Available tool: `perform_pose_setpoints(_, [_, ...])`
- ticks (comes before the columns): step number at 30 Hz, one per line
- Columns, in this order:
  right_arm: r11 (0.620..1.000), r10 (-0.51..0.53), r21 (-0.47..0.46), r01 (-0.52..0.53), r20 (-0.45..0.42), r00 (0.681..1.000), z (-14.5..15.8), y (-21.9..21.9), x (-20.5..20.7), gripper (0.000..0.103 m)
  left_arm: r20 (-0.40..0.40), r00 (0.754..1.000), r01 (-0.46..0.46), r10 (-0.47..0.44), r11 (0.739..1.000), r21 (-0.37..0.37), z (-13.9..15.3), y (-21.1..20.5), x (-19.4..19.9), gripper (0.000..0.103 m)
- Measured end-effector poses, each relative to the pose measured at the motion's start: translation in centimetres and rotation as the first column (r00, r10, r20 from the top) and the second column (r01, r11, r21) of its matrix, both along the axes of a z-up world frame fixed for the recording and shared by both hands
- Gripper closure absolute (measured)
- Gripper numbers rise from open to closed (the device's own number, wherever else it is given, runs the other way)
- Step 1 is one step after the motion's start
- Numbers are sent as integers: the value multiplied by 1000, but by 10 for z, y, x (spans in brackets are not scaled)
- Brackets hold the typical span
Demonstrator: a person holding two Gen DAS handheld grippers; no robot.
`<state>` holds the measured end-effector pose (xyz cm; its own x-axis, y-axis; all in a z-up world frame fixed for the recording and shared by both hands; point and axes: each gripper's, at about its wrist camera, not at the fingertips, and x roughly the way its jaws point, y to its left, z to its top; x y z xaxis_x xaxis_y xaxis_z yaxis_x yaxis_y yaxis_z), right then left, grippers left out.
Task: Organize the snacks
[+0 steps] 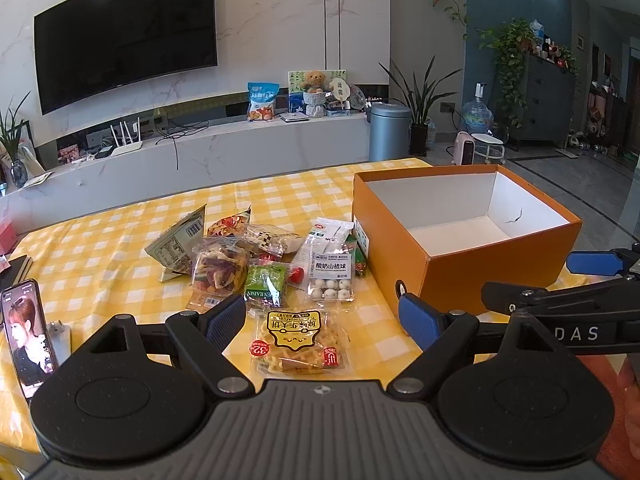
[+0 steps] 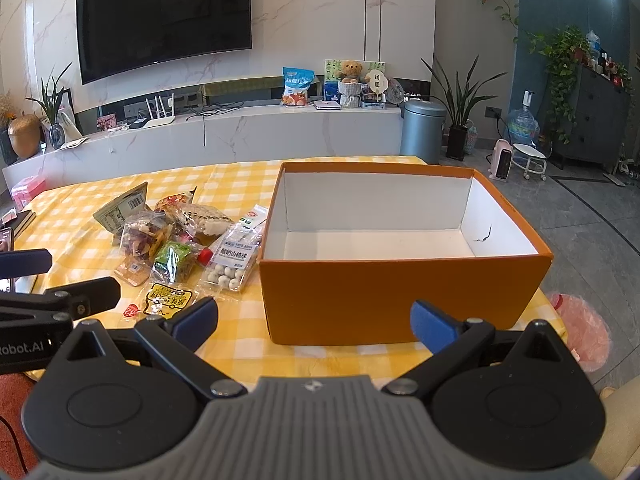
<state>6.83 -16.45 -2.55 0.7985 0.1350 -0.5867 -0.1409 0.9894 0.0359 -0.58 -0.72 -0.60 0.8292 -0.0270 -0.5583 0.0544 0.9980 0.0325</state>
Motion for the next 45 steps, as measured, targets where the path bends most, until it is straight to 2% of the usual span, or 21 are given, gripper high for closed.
perform_pose_setpoints(35, [1000, 0, -4, 0, -3, 1000, 1, 1, -2, 3, -5, 1000, 6, -6, 1000, -3, 1, -4, -2, 2])
perform_pose_setpoints(41, [1000, -7, 2, 6, 24, 1000, 4, 0, 0, 3, -7, 1000, 4, -5, 999, -53, 4, 8, -1, 2])
perform_pose_setpoints(45, [1000, -4, 4, 4, 78, 997, 7, 0, 3, 3, 4, 1000, -20, 21, 997, -80, 5, 22, 1, 2])
